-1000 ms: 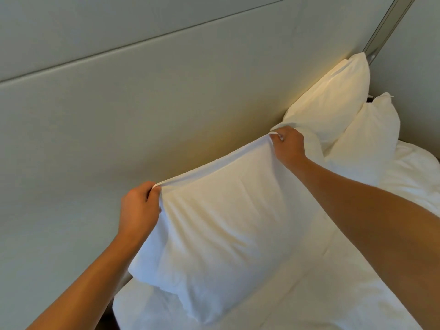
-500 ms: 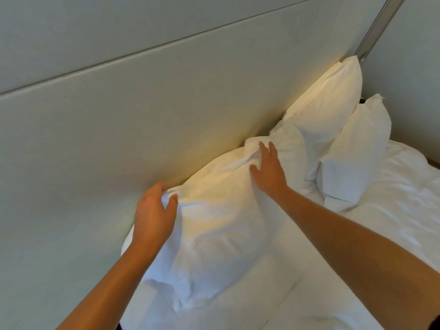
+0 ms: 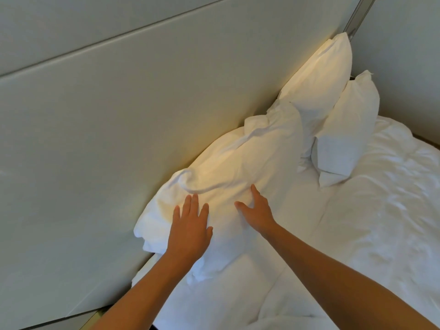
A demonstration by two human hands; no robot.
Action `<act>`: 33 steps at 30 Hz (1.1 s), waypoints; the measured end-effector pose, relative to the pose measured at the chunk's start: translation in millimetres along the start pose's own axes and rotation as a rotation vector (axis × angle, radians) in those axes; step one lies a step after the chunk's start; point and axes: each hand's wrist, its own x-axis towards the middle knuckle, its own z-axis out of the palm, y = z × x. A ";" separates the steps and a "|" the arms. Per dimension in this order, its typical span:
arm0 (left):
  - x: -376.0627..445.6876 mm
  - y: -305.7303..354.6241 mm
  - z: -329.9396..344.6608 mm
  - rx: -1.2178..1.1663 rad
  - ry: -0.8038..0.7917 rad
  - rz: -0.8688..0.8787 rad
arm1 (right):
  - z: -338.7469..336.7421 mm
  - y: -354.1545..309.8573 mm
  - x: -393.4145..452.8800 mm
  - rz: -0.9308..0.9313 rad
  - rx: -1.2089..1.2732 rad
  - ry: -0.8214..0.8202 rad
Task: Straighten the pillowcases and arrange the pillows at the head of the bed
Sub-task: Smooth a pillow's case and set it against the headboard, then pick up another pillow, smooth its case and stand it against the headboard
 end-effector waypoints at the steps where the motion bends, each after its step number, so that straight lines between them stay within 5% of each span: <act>1: -0.8 -4.9 4.2 0.025 0.004 0.013 | 4.1 -1.9 -1.7 0.013 -0.002 -0.015; 17: -16.4 22.0 16.9 -0.037 0.026 0.076 | -38.3 54.5 -63.0 -0.061 -0.188 -0.103; 26: -75.3 170.7 48.1 -0.272 -0.194 0.238 | -141.1 201.6 -211.6 0.092 -0.296 -0.063; 33: -211.2 379.7 95.8 -0.361 -0.307 0.490 | -230.0 379.4 -441.9 0.323 -0.114 0.246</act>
